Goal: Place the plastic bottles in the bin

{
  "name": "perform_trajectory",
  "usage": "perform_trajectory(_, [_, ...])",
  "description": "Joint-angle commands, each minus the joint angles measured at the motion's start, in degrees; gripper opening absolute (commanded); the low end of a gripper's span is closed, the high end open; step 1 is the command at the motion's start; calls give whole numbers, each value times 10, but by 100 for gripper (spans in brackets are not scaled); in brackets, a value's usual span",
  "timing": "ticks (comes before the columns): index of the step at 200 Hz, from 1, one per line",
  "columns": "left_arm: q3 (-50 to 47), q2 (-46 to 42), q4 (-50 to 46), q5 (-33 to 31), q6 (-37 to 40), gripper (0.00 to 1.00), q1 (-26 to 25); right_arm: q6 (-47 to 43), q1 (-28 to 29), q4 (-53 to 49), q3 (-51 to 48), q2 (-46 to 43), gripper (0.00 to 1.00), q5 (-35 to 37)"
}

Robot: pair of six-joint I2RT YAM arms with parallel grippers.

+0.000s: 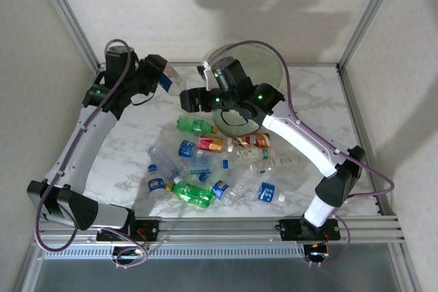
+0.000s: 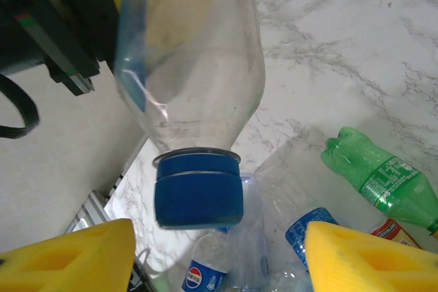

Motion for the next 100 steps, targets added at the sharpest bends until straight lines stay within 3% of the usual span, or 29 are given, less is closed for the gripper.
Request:
perform_trajectory(1, [26, -7, -1, 25, -11, 52, -15, 4, 5, -4, 18, 5, 62, -16])
perform_trajectory(47, [31, -6, 4, 48, -17, 52, -22, 8, 5, 9, 10, -1, 50, -10])
perform_trajectory(78, [29, -9, 2, 53, -12, 52, -22, 10, 5, 19, 7, -8, 33, -10])
perform_trajectory(100, [30, -13, 4, 44, -7, 68, -24, 9, 5, 18, 7, -14, 31, 1])
